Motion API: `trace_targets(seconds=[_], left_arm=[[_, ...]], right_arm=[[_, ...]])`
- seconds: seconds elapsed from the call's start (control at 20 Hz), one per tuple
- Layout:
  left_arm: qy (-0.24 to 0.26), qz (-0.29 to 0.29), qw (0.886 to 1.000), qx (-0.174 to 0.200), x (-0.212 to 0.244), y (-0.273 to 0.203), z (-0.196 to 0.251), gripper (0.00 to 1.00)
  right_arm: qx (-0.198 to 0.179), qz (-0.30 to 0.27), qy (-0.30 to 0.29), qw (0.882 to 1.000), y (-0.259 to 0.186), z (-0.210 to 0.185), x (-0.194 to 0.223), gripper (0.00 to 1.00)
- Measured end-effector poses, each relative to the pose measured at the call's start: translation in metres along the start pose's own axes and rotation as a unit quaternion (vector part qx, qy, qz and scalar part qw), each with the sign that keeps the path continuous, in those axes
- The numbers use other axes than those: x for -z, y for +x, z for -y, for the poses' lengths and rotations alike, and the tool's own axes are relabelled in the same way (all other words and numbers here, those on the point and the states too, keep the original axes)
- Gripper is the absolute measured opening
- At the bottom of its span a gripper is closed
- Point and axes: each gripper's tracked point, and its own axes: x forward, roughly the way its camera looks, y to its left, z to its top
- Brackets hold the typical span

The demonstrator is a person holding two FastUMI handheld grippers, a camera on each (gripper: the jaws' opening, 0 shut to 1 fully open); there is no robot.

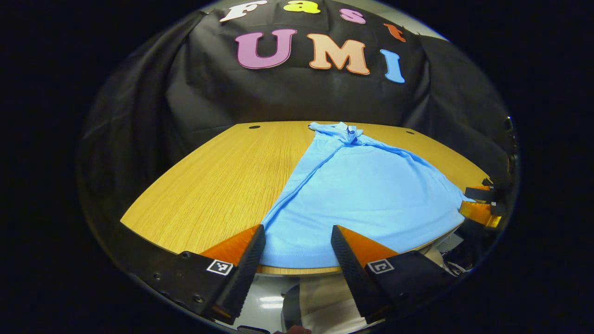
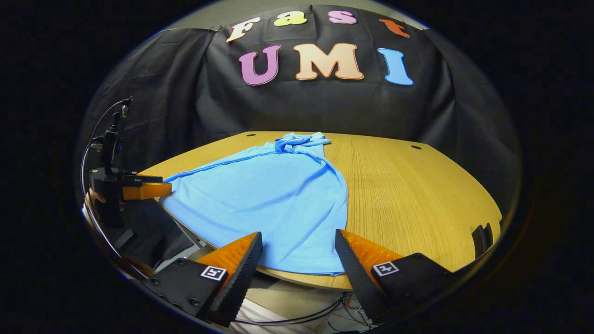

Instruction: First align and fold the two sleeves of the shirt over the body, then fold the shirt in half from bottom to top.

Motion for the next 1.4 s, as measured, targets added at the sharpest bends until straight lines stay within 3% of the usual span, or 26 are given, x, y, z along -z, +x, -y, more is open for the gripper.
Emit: trace_targets(seconds=[0.15,0.25,0.3,0.45,0.55,0.65,0.8,1.15,1.4], left_arm=[[0.012,0.008,1.0,0.016,-0.001,0.002,0.008,0.86],[0.013,0.013,0.999,0.031,0.0,0.0,0.014,0.74],[0.013,0.014,0.999,0.037,0.0,0.001,0.019,0.68],[0.016,0.022,0.999,0.045,-0.002,0.002,0.028,0.25],[0.021,0.03,0.998,0.047,-0.001,0.003,0.031,0.14],[0.013,0.036,0.998,0.052,-0.003,0.003,0.032,0.06],[0.017,0.04,0.998,0.054,-0.002,0.003,0.034,0.01],[0.027,0.025,0.998,0.053,-0.006,0.004,0.032,0.0],[-0.002,0.038,0.998,0.048,-0.037,0.013,0.025,0.0]], right_arm=[[-0.002,0.007,0.004,1.0,0.002,-0.003,0.0,0.98],[-0.011,0.01,0.003,1.0,0.002,-0.012,0.0,0.89],[-0.014,0.012,0.003,1.0,0.003,-0.014,0.0,0.8],[-0.028,0.011,0.005,1.0,0.007,-0.024,0.0,0.39],[-0.035,0.018,0.007,0.999,0.007,-0.028,-0.001,0.24],[-0.039,0.024,0.004,0.999,0.006,-0.032,-0.001,0.16],[-0.038,0.014,-0.001,0.999,0.007,-0.033,0.0,0.05],[-0.039,-0.003,0.011,0.999,0.008,-0.031,-0.004,0.07],[-0.054,0.003,0.025,0.998,0.023,-0.023,-0.038,0.07]])
